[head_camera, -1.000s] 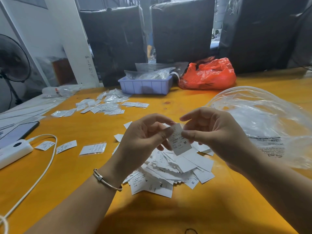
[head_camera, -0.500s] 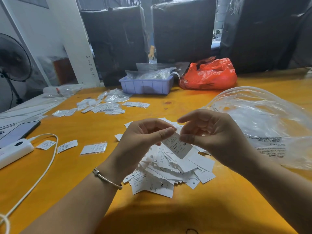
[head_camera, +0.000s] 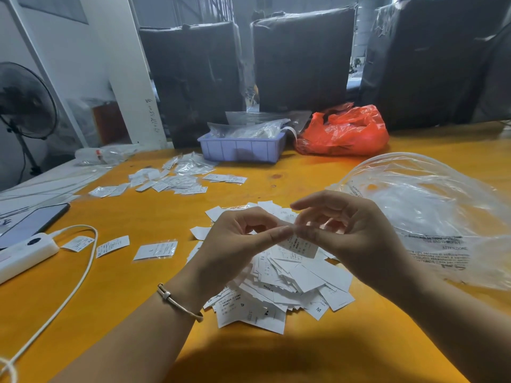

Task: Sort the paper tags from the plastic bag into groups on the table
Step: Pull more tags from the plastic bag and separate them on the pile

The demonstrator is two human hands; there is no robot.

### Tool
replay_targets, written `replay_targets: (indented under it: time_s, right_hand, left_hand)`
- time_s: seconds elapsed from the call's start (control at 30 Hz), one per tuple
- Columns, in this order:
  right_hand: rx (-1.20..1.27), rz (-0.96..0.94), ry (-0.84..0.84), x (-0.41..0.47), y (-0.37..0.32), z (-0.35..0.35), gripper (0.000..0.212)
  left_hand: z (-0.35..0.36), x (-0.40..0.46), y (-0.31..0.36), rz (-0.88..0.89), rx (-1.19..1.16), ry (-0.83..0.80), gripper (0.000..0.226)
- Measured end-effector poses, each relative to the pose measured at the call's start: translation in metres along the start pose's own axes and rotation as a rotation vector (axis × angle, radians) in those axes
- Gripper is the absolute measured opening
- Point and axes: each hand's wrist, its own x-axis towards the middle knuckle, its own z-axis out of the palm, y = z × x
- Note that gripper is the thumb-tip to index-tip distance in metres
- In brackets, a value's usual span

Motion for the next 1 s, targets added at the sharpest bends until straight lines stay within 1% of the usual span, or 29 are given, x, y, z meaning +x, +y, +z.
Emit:
replay_targets:
  time_s: [0.07, 0.13, 0.2, 0.27, 0.47, 0.6, 0.67, 0.7, 0.77, 0.83, 1.0]
  right_hand:
    - [0.019, 0.024, -0.034, 0.0000, 0.0008, 0.0003, 0.022]
    - [0.053, 0.029, -0.044, 0.0003, 0.0027, 0.0005, 0.022]
    - [0.061, 0.013, -0.039, 0.0000, 0.0038, 0.0010, 0.023]
    - [0.055, -0.002, -0.031, -0.0004, 0.0042, 0.0012, 0.024]
    - [0.026, -0.008, -0.009, 0.0009, 0.0057, 0.0014, 0.018]
    - [-0.013, -0.023, -0.040, -0.0004, 0.0052, 0.0017, 0.014]
    - [-0.049, -0.048, -0.031, -0.0013, 0.0051, 0.0023, 0.013]
    - [-0.087, -0.068, -0.020, -0.0017, 0.0055, 0.0027, 0.013]
    - [-0.168, -0.104, -0.006, -0.0026, 0.0065, 0.0042, 0.015]
    - [-0.197, -0.110, -0.018, -0.0031, 0.0066, 0.0056, 0.014]
    - [-0.184, -0.125, -0.021, -0.0020, 0.0047, 0.0059, 0.014]
  left_hand:
    - [-0.0004, -0.0002, 0.0002, -0.002, -0.053, 0.003, 0.023]
    - [-0.0007, -0.0007, 0.0023, -0.019, -0.127, 0.003, 0.020]
    - [-0.0011, -0.0009, 0.0025, -0.055, -0.159, 0.000, 0.020]
    - [-0.0013, -0.0007, 0.0016, -0.093, -0.188, 0.001, 0.026]
    - [-0.0055, 0.0023, 0.0012, -0.178, -0.346, 0.011, 0.026]
    - [-0.0040, 0.0015, 0.0001, -0.180, -0.195, 0.018, 0.037]
    - [-0.0020, 0.0013, 0.0008, -0.194, -0.151, 0.026, 0.047]
    - [-0.0011, 0.0014, 0.0013, -0.210, -0.135, 0.026, 0.047]
    - [-0.0003, 0.0016, 0.0018, -0.239, -0.109, 0.016, 0.034]
    - [-0.0013, 0.0020, 0.0004, -0.250, -0.113, 0.006, 0.023]
    - [-0.0053, 0.0035, -0.0002, -0.276, -0.308, -0.042, 0.006]
